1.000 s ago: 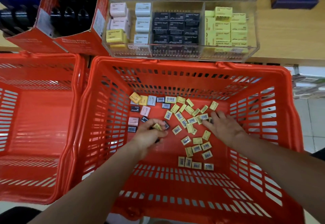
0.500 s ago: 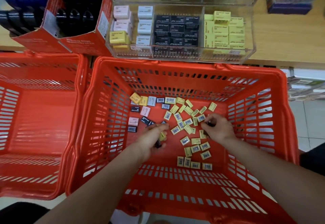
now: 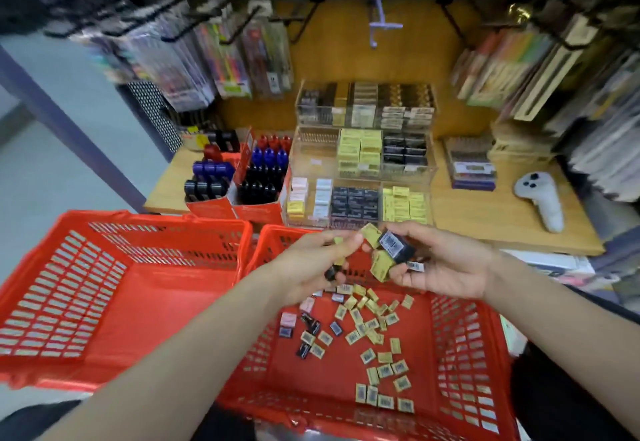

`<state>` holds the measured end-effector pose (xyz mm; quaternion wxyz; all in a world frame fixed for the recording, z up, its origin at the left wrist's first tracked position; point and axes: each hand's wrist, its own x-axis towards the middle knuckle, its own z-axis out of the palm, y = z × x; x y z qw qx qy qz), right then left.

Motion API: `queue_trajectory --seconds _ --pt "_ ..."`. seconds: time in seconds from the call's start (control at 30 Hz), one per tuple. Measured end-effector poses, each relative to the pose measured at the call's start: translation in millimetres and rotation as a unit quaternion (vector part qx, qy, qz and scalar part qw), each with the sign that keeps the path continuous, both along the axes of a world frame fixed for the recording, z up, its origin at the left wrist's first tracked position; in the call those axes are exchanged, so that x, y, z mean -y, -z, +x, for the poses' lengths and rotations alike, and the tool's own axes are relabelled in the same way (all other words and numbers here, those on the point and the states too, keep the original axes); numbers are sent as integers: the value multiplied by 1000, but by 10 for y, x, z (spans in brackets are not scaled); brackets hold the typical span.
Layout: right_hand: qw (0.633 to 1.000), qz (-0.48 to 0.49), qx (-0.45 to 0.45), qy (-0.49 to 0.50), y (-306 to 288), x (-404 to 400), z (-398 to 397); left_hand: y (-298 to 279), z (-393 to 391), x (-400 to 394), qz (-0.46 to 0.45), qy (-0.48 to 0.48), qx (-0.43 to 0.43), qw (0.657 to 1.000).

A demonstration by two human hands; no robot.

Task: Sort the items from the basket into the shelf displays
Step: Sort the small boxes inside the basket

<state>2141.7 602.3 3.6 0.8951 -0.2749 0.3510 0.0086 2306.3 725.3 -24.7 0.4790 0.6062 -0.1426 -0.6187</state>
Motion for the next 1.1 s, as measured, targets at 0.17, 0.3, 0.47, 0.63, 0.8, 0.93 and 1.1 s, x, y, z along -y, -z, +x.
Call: queue_trajectory --seconds 0.17,0.3,0.47,0.63,0.8,0.93,1.1 --pt "993 -89 19 -81 -634 8 -19 -602 -20 55 -88 51 81 992" --pt "996 -75 24 -29 -736 89 -126 -686 -7 155 -115 -2 78 990" --pt "995 -38 27 82 -729 173 -162 -678 -12 404 -94 -70 36 993" --pt "976 -18 107 191 -817 256 -78 -587 -224 435 -69 -71 -53 994" --pt "963 -14 136 231 -792 265 19 -609 -290 439 -79 -89 -137 983" --pt "964 -31 133 229 -744 244 49 -669 -258 423 -111 -50 -177 977" --pt "972 -110 118 173 -690 230 8 -682 -184 405 -99 -20 -146 984"
